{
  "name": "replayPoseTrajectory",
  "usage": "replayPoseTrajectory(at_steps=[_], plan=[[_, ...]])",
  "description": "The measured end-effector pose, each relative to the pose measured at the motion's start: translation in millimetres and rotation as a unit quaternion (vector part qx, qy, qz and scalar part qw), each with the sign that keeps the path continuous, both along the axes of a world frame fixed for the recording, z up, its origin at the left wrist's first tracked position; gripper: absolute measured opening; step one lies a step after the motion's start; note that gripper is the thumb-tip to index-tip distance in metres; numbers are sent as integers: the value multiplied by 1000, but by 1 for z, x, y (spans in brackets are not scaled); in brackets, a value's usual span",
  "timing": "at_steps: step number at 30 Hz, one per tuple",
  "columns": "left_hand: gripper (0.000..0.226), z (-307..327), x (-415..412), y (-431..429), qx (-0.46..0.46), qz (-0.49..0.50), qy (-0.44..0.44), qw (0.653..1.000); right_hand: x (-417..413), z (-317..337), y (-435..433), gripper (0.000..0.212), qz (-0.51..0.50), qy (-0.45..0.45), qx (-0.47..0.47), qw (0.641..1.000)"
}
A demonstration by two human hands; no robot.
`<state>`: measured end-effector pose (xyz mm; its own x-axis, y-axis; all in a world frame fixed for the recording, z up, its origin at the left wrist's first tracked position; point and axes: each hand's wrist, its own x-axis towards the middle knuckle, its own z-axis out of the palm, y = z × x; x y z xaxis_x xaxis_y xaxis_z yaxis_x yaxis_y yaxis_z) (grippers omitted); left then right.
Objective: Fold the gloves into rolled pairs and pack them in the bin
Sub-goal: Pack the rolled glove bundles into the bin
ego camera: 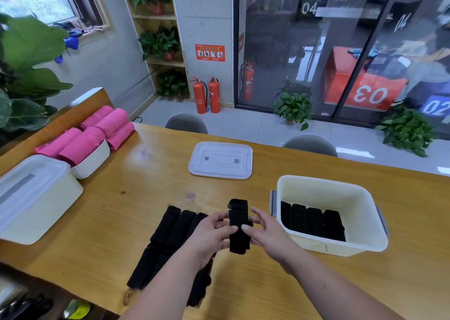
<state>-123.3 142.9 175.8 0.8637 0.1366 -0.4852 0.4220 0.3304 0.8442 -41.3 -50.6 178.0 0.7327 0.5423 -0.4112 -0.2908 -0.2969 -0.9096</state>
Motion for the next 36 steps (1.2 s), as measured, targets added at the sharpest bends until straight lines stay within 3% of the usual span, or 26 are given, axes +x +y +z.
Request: replayPoseTrajectory(at_steps=[9, 19, 26, 36], plan=[[48, 20, 16, -16, -19, -43, -46, 998, 11, 24, -18, 36, -65, 4, 82, 994], [49, 14, 41, -47, 27, -77, -24, 996, 40, 43, -73, 29, -121, 7, 82, 989], [46, -18, 45, -49, 56, -82, 41, 994, 81, 46, -129, 25, -191, 14, 25, 981], [41, -57, 46, -45, 110, -125, 117, 979, 130, 3, -165, 25, -189, 7, -128, 974]])
